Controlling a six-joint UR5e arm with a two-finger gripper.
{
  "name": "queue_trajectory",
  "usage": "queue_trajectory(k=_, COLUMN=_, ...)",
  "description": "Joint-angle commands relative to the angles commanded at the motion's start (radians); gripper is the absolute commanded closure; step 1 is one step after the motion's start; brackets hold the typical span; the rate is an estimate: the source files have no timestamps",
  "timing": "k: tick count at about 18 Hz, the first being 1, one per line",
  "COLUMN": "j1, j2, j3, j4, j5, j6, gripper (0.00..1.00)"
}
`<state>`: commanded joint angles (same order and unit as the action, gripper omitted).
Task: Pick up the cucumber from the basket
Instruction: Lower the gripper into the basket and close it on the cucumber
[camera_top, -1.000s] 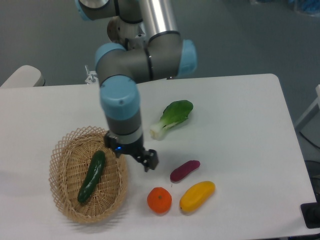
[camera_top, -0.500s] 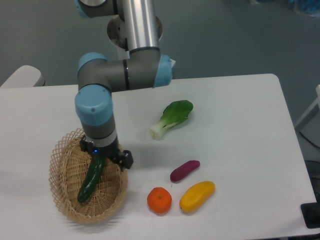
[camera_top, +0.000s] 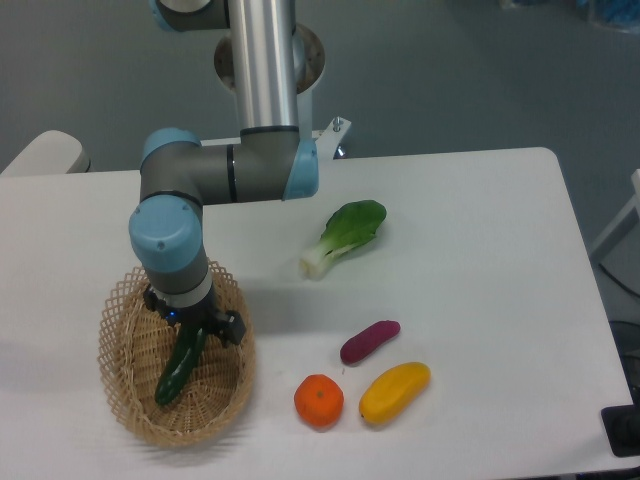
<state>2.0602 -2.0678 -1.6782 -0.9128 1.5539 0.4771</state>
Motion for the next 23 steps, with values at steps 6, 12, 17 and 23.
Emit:
queue_trajectory(k=6, j1=-0.009, j2=-0.026, j3=0.011, j4=0.009, j5=0.000, j6=-0.012, gripper=0.00)
queue_trajectory(k=12, j1=-0.011, j2=-0.026, j3=0.014, j4=0.009, j5=0.012, j6=-0.008, gripper=0.53)
queue_trajectory(k=17, j1=-0.011, j2=-0.026, j3=0.028, j4=0.008, j5=0.012, j6=-0.003, gripper=0.68)
queue_trajectory(k=23, j1=-0.008, j2=-0.014, j3=0.083, j4=-0.003, j5=0.015, j6=0.006, gripper=0.73)
